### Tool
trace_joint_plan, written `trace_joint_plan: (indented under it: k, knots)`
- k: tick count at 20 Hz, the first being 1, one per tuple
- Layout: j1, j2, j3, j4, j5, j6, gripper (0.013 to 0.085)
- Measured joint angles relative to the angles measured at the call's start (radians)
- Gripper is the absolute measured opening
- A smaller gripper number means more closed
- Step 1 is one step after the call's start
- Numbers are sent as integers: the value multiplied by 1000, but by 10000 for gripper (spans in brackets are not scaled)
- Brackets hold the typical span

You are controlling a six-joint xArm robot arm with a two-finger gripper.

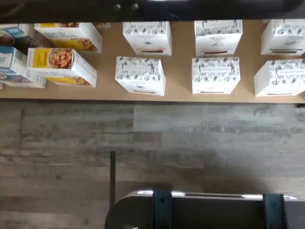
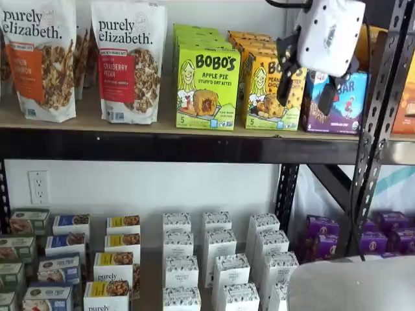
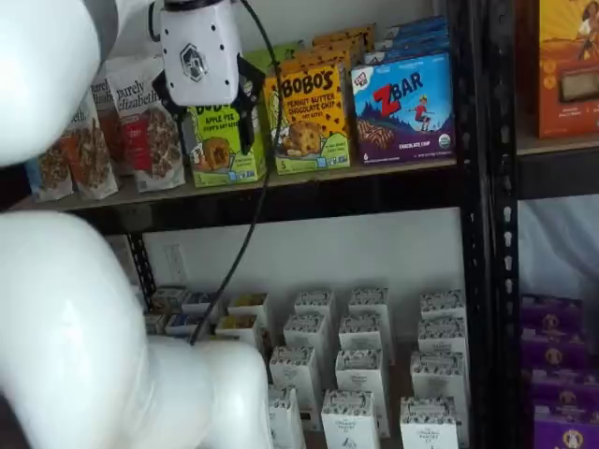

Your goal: Pick the green box on the top shelf, the fourth from the left

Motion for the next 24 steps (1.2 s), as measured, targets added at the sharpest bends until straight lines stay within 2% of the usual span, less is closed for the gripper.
trace_joint_plan:
  k: [5,14,24]
  knots:
    - [64,35,-15,-9,-32,58,850]
    - [143,89,-32,-43,-101,122,850]
    - [191,148,-66,-64,-179,160,850]
